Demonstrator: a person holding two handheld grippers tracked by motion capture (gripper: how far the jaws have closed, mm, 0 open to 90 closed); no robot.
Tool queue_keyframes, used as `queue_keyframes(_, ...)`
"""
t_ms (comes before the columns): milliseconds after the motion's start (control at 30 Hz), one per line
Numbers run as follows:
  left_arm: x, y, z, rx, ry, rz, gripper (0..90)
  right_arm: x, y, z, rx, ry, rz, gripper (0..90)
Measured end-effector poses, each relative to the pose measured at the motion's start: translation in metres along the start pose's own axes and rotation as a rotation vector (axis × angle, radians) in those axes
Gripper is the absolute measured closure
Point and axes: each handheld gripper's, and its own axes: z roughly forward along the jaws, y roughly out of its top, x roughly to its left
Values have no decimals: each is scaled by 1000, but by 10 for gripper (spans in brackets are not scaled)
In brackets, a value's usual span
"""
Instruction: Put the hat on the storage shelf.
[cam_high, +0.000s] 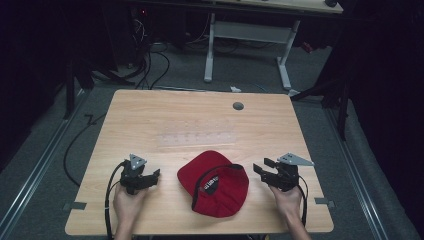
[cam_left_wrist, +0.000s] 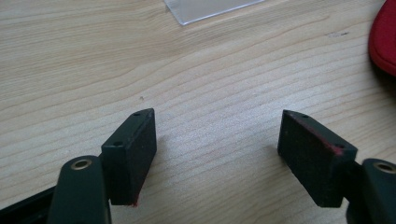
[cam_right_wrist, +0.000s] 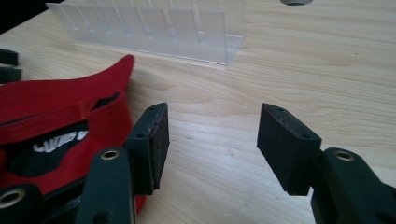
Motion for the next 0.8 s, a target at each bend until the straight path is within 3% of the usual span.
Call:
queue_keyframes(333, 0, 0, 0, 2, 0, -1, 283, 19, 5, 0, -4, 78, -70, 395)
queue_keyframes(800, 0, 0, 0, 1, 0, -1, 283, 35, 11, 26, 36, 164, -120, 358)
